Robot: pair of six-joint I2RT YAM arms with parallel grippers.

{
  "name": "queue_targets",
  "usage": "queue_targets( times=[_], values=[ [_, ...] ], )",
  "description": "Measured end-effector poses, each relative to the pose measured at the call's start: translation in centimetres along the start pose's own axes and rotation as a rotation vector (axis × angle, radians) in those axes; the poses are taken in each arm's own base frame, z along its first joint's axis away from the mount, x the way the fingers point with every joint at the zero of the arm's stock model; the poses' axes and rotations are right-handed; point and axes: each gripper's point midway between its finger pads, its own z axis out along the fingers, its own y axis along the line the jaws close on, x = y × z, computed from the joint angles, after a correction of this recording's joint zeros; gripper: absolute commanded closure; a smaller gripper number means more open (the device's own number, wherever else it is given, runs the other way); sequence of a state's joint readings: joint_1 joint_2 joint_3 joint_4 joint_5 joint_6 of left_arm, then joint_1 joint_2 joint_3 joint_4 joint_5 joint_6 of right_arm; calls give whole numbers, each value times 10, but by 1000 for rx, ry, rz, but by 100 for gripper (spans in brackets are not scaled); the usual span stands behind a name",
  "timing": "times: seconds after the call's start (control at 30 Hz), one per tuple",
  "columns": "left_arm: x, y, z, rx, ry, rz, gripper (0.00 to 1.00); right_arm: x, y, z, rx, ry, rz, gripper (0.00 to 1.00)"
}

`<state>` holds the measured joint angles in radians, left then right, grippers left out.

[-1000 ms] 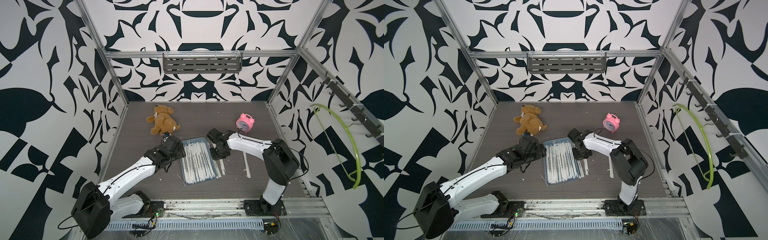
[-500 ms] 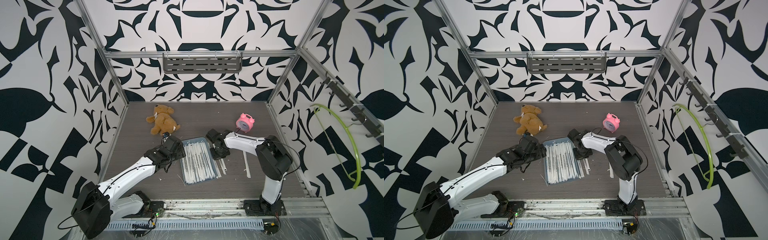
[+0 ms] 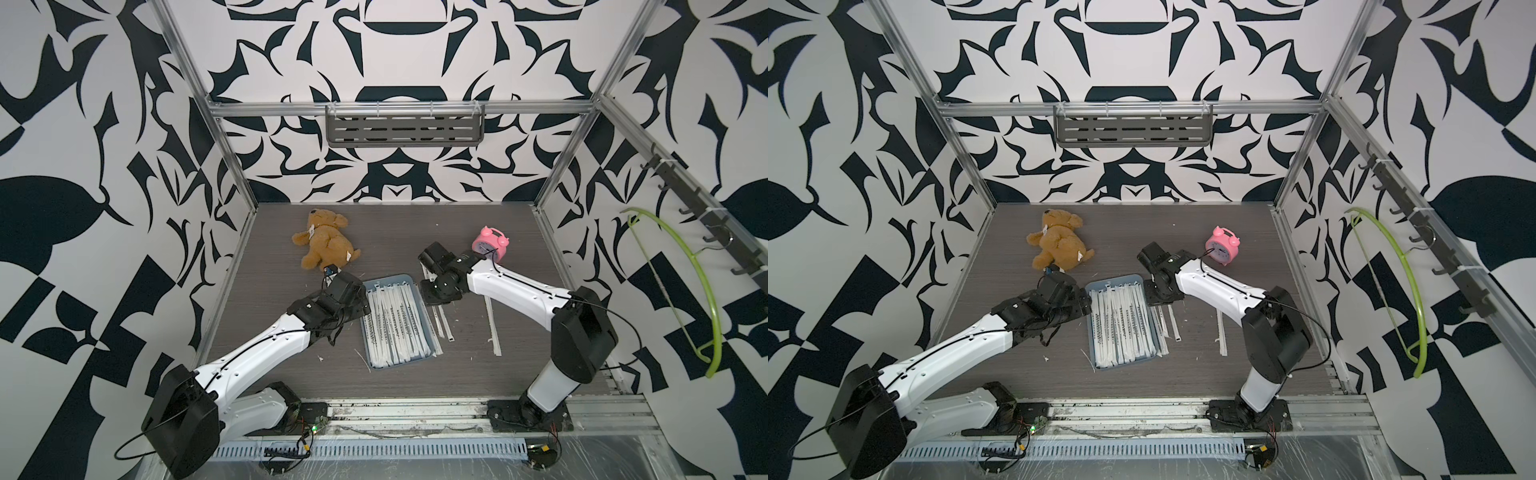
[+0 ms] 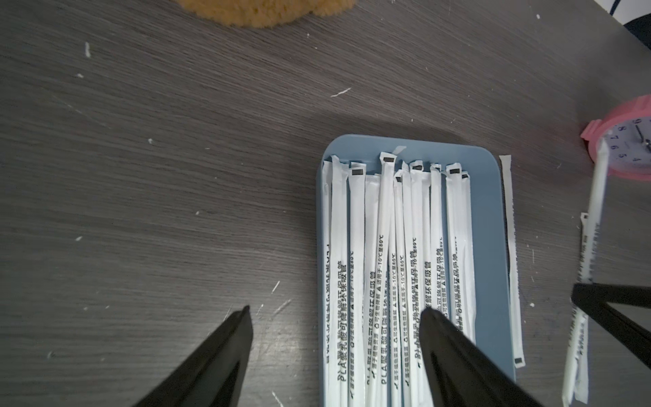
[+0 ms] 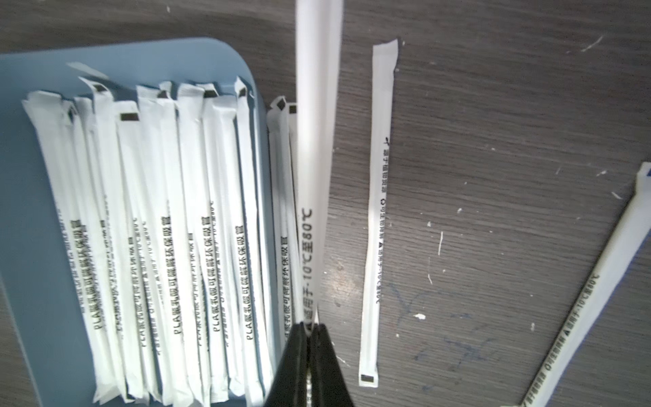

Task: Put the straws into the storage box
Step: Place the straw in the storage box.

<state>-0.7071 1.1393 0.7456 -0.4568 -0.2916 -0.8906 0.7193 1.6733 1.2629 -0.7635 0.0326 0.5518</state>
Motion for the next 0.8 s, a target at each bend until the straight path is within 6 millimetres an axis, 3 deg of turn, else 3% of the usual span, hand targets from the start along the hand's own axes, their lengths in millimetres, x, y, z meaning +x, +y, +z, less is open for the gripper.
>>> queue_targets(
  times=[0.13, 0.27, 0.5, 0.8],
  values=[
    [0, 10, -5, -26, -18, -25, 18, 16, 47, 5, -1, -7, -51, 97],
    [2, 19, -10, -37, -32, -35, 17, 26, 91, 26, 5, -17, -107, 98],
    [2, 21, -9, -43, -35, -22, 17, 44, 102, 63, 71, 47, -117, 98],
    [3, 22, -7, -45, -36, -8, 16, 44, 124, 58, 44, 26, -91, 95]
  ],
)
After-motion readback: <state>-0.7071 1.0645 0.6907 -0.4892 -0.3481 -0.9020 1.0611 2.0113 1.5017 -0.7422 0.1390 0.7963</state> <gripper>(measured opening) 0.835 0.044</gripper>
